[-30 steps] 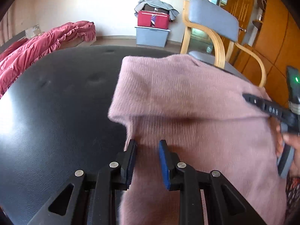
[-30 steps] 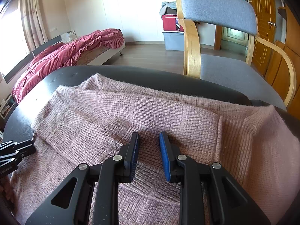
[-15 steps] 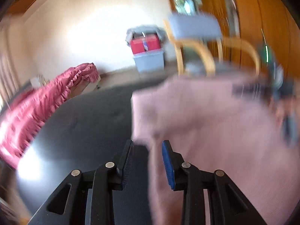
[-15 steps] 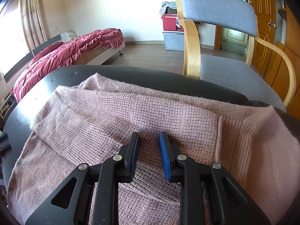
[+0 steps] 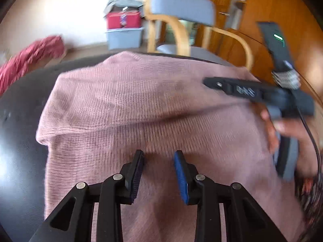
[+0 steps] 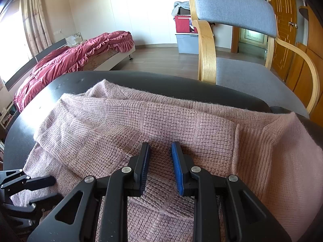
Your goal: Fold clothes
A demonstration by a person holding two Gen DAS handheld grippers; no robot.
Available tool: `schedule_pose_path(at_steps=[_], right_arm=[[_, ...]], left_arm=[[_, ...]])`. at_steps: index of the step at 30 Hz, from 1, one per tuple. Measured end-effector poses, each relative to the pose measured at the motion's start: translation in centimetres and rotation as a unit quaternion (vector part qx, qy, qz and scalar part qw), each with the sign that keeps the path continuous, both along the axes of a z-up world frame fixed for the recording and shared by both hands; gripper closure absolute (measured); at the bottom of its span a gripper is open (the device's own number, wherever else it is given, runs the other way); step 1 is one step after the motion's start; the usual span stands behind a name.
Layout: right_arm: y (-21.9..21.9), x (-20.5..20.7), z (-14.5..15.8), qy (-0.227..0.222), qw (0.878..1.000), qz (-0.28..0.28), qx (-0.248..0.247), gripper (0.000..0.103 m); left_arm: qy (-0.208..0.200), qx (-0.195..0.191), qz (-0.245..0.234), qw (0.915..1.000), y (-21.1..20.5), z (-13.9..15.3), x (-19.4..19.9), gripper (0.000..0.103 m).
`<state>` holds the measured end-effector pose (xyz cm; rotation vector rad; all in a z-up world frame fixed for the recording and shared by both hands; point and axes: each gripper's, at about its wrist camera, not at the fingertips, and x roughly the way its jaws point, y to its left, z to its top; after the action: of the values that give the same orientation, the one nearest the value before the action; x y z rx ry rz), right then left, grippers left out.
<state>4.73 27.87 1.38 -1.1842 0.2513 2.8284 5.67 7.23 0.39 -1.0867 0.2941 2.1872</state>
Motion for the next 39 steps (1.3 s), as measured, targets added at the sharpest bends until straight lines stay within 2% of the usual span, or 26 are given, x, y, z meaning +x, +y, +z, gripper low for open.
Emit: schedule_pose_path(at_steps=[8, 12, 14, 17, 21, 24, 28, 31, 36, 39], right_arm=[[0.3, -0.2, 0.1, 0.0, 1.0, 0.001, -0.001, 0.078], [0.2, -0.2, 0.1, -0.001, 1.0, 0.001, 0.002, 0.078], [0.2, -0.2, 0.1, -0.001, 1.0, 0.001, 0.005, 0.078], [0.0, -0.2, 0.1, -0.002, 1.0, 0.0, 0.007, 0.078], [0.2, 0.0, 0.0, 0.001, 1.0, 0.0, -0.001, 0.078], [0.7, 0.0, 0.0, 0.004, 1.0, 0.0, -0.015, 0.078], [1.0, 0.2, -0.1, 0.004, 1.0, 0.001, -0.019, 0.078], [1.2, 0.3, -0.1, 0.004, 1.0, 0.0, -0.02, 0.078], [1.3, 0.2, 0.1, 0.003, 1.0, 0.0, -0.019, 0.078], [1.1, 0.2, 0.2, 0.003, 1.0, 0.0, -0.017, 0.078]], left_arm=[[0.055, -0.046, -0.085, 0.9938, -4.0, -0.2, 3.8, 0.066], [0.028, -0.049, -0.102, 0.9932, -6.0, 0.3, 3.2, 0.065], [0.017, -0.026, -0.065, 0.9974, -6.0, 1.7, 1.7, 0.066], [0.018, 0.058, -0.004, 0.9981, -5.0, 4.3, -0.4, 0.066], [-0.004, 0.078, -0.015, 0.9969, 1.4, 4.3, -2.0, 0.066], [-0.01, 0.018, -0.044, 0.9988, 6.8, 1.9, -2.2, 0.066], [0.018, -0.028, -0.072, 0.9969, 8.6, -0.2, -0.3, 0.066], [0.031, -0.048, -0.107, 0.9926, 7.1, -0.1, 1.5, 0.066], [0.011, -0.036, -0.123, 0.9917, 1.9, -0.1, 4.2, 0.066], [0.015, -0.033, -0.128, 0.9911, -1.3, -0.1, 6.0, 0.064]])
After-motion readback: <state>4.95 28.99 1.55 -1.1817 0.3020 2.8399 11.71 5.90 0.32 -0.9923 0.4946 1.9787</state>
